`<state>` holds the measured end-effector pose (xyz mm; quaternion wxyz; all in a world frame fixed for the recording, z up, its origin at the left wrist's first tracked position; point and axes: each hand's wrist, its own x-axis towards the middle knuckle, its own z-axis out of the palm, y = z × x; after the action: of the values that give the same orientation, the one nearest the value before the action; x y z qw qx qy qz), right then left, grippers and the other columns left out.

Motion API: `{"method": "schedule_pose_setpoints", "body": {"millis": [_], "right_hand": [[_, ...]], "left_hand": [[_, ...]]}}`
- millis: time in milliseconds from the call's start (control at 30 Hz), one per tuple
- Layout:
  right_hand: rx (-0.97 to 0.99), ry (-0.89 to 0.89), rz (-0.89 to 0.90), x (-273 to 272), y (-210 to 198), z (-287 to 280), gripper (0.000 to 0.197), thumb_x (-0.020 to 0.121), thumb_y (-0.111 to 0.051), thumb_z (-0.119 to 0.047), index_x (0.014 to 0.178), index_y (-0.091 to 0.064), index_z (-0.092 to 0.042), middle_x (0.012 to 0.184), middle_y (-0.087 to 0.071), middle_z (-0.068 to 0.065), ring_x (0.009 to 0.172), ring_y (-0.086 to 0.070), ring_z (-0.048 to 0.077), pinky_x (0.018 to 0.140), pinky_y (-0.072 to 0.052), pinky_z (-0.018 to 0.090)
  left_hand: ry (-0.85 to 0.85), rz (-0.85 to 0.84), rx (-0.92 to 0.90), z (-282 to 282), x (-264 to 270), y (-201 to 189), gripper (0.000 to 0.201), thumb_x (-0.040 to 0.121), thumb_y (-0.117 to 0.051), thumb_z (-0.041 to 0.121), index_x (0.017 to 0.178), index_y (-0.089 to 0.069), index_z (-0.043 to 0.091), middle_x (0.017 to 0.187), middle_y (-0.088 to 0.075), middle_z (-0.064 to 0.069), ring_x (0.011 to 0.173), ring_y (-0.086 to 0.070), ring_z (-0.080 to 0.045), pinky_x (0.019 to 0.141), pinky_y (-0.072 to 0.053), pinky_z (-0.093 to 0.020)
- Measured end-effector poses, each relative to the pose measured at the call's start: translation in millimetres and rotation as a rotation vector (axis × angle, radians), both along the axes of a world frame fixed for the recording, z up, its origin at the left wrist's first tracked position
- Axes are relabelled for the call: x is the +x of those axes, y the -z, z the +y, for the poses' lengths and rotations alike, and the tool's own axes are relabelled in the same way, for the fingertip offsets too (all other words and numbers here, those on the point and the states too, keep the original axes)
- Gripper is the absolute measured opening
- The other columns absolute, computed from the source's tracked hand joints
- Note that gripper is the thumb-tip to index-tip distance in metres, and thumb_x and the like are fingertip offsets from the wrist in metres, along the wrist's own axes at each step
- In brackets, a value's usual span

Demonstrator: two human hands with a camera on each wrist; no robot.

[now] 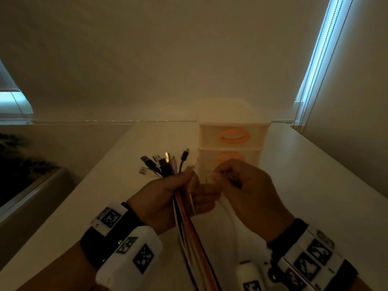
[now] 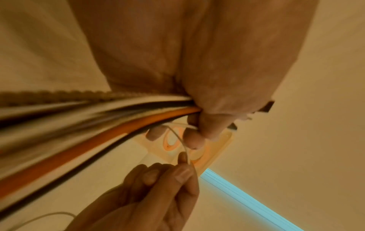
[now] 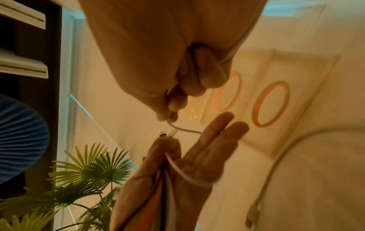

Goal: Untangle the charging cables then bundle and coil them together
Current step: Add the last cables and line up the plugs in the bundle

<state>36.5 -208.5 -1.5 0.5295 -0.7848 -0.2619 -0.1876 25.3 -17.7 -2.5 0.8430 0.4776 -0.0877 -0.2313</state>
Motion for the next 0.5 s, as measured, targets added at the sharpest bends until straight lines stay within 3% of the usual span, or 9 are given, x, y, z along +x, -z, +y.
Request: {"method": "schedule_pose_setpoints", "body": {"millis": [67,167,233,300,367,433,500], "right_hand": [[-0.087,-0.188,-0.035,-7,5,8,0.018,0.093,-0.066,-0.013,0.097,-0.075,-0.028,0.077,-0.071,-0.011,0.07,-0.067,0.005,0.065,-0.05,0.014],[-0.234,-0.297,0.129,-2,4,1,0.019,0.095,-0.063,-0.017,0.099,-0.076,-0.031,0.068,-0.069,-0.004,0.063,-0.063,0.003,0.066,-0.048,0.012],[-0.381,-0.23,0.248,7,2,-13,0.016,0.096,-0.061,-0.029,0.089,-0.076,-0.028,0.065,-0.065,-0.006,0.059,-0.06,0.003,0.064,-0.047,0.015],[-0.517,-0.084,0.282,15,3,-26,0.025,0.096,-0.057,-0.04,0.075,-0.068,-0.03,0.063,-0.06,-0.015,0.06,-0.056,0.002,0.061,-0.043,0.017],[-0.536,-0.003,0.247,16,6,-29,0.028,0.095,-0.056,-0.043,0.071,-0.063,-0.031,0.066,-0.06,-0.014,0.064,-0.056,0.003,0.062,-0.042,0.017],[-0.454,-0.064,0.226,12,7,-24,0.023,0.095,-0.058,-0.038,0.074,-0.066,-0.031,0.073,-0.063,-0.008,0.065,-0.055,0.002,0.061,-0.042,0.014],[-0.361,-0.186,0.303,8,2,-20,0.021,0.097,-0.058,-0.03,0.081,-0.07,-0.031,0.075,-0.065,-0.01,0.064,-0.054,-0.001,0.062,-0.043,0.014]], "left_hand": [[-0.128,-0.033,-0.098,-1,1,-4,0.044,0.1,-0.048,0.035,0.065,-0.054,0.008,0.092,-0.069,-0.023,0.093,-0.069,-0.034,0.094,-0.055,-0.047],[-0.255,0.004,-0.323,-2,3,-8,0.049,0.101,-0.04,0.038,0.064,-0.051,0.009,0.107,-0.07,-0.025,0.105,-0.069,-0.036,0.09,-0.057,-0.045],[-0.321,0.054,-0.381,-1,7,-5,0.048,0.1,-0.044,0.039,0.062,-0.05,0.01,0.083,-0.065,-0.012,0.081,-0.07,-0.026,0.068,-0.061,-0.035],[-0.309,0.071,-0.393,0,11,-2,0.044,0.099,-0.045,0.039,0.064,-0.049,0.013,0.066,-0.045,-0.001,0.056,-0.052,-0.014,0.05,-0.047,-0.024],[-0.268,0.063,-0.392,3,16,3,0.041,0.099,-0.045,0.038,0.066,-0.049,0.014,0.063,-0.039,0.002,0.048,-0.039,-0.01,0.045,-0.036,-0.021],[-0.238,0.034,-0.393,8,18,5,0.039,0.1,-0.046,0.037,0.068,-0.049,0.015,0.064,-0.038,0.003,0.046,-0.035,-0.008,0.044,-0.032,-0.02],[-0.223,0.018,-0.421,15,20,5,0.038,0.099,-0.047,0.038,0.069,-0.049,0.015,0.064,-0.037,0.003,0.045,-0.034,-0.007,0.044,-0.03,-0.019]]}}
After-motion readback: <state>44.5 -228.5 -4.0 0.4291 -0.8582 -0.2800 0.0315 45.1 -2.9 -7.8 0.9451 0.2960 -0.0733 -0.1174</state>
